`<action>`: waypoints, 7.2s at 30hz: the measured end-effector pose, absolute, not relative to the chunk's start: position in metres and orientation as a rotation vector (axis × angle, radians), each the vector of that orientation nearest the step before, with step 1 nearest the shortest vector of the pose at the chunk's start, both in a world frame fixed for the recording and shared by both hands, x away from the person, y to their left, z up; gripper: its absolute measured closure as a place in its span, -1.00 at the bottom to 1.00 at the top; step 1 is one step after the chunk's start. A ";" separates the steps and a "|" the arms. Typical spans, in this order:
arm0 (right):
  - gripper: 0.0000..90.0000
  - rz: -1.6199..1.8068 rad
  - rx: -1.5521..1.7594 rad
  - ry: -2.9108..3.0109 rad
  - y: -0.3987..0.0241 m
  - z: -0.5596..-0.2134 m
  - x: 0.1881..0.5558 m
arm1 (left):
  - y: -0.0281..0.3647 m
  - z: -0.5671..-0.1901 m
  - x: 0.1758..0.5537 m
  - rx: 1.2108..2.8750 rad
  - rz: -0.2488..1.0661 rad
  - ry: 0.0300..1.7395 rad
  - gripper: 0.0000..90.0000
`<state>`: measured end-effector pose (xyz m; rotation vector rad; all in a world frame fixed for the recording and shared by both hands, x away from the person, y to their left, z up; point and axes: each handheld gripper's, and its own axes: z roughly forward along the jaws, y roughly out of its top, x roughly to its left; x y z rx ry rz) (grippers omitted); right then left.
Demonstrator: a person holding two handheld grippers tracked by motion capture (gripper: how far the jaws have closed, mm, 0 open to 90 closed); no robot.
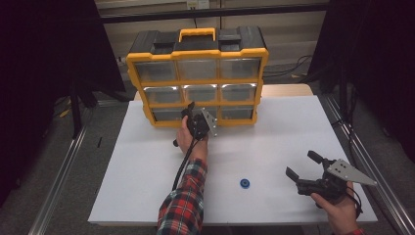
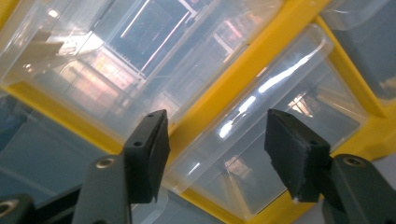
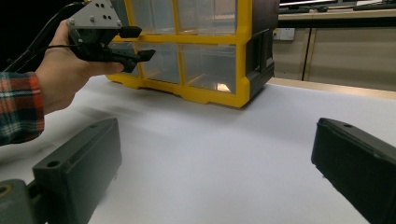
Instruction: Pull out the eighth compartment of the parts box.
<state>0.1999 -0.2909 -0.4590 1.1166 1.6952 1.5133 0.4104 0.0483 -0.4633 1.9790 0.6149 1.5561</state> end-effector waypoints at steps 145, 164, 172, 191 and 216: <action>-0.98 1.510 1.109 1.703 -0.290 -0.459 0.200 | 0.056 -0.479 0.371 2.009 1.750 0.384 0.55; -0.98 1.512 1.113 1.699 -0.290 -0.459 0.200 | 0.058 -0.478 0.366 2.027 1.760 0.357 0.56; -0.98 1.511 1.114 1.699 -0.290 -0.459 0.200 | 0.058 -0.478 0.364 2.028 1.764 0.350 0.57; -0.98 1.519 1.114 1.689 -0.290 -0.459 0.200 | 0.058 -0.477 0.357 2.045 1.787 0.330 0.57; -0.98 1.517 1.109 1.697 -0.289 -0.459 0.200 | 0.058 -0.477 0.350 2.040 1.796 0.320 0.57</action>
